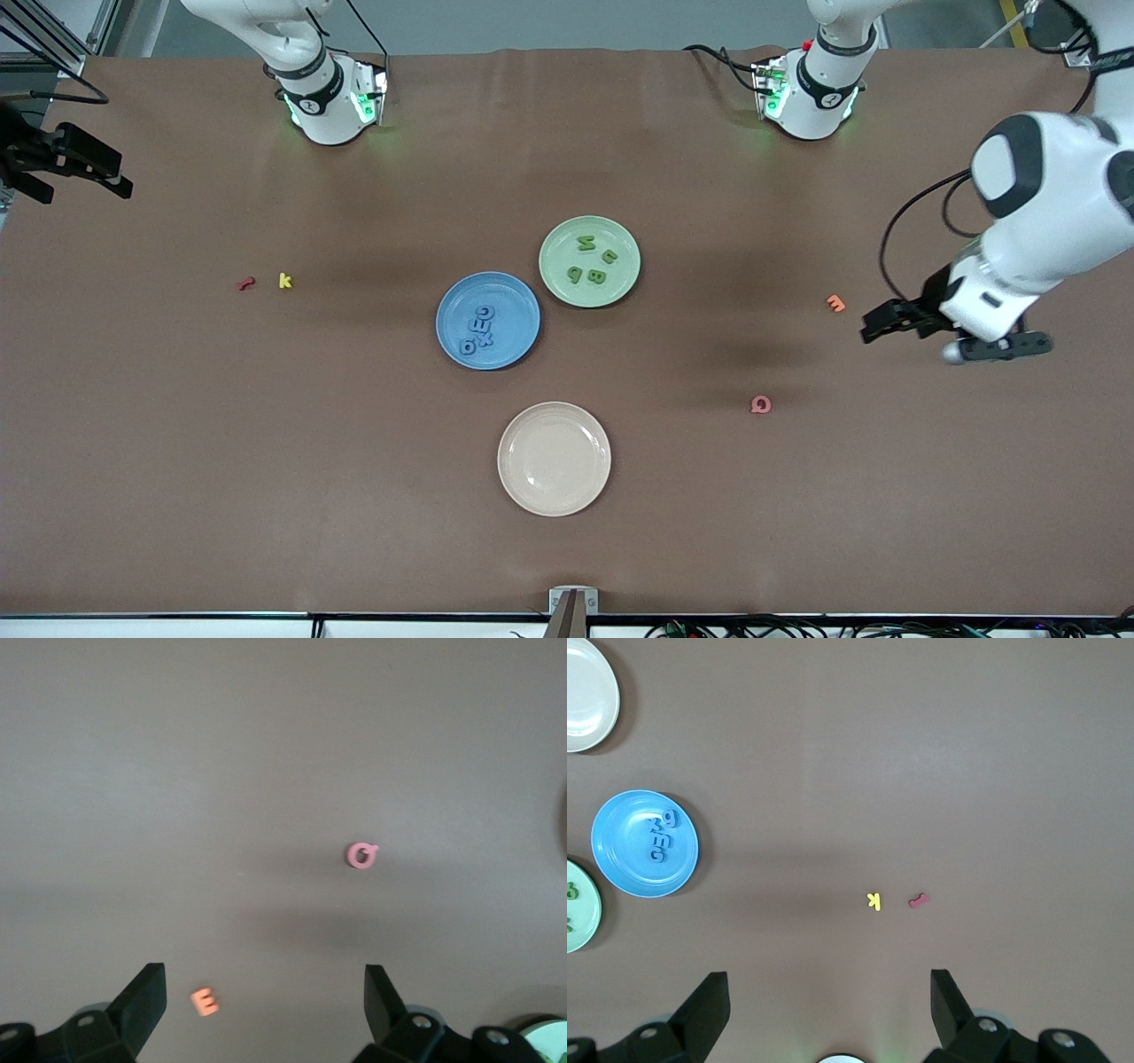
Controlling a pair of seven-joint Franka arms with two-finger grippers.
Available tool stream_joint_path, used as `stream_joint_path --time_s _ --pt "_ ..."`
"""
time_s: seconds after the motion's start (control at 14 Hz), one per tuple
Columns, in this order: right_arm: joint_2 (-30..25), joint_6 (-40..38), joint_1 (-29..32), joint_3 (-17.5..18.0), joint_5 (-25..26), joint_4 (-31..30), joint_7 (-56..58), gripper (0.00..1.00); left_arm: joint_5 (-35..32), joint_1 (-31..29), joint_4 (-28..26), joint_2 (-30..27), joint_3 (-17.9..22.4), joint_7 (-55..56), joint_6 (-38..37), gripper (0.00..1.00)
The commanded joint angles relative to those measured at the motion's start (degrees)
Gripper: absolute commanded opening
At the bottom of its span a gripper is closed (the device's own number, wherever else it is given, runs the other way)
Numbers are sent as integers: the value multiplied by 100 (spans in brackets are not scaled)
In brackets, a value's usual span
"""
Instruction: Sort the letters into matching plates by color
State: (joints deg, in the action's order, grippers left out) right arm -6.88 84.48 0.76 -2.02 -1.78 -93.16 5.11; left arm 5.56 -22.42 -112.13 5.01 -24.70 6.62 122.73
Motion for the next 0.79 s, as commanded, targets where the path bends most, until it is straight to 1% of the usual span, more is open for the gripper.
stream_joint_path --time_s 0.0,0.14,0.43,0.57,0.72 --pt "-165 25 -50 -9 108 -158 78 100 59 -262 392 -237 -17 -187 -799 99" --pt "-165 25 -50 -9 117 -158 78 100 50 -324 726 -386 -9 -187 -1284 99" --pt "-165 7 -50 -9 117 -158 78 100 59 -465 763 -1018 44 -433 -1645 99" --pt "-165 -2 -41 -9 117 -158 69 100 59 -465 789 -1125 149 -494 -1699 99" --pt "-165 7 -50 -9 117 -158 69 100 59 -482 1183 -1038 158 -477 -1708 99"
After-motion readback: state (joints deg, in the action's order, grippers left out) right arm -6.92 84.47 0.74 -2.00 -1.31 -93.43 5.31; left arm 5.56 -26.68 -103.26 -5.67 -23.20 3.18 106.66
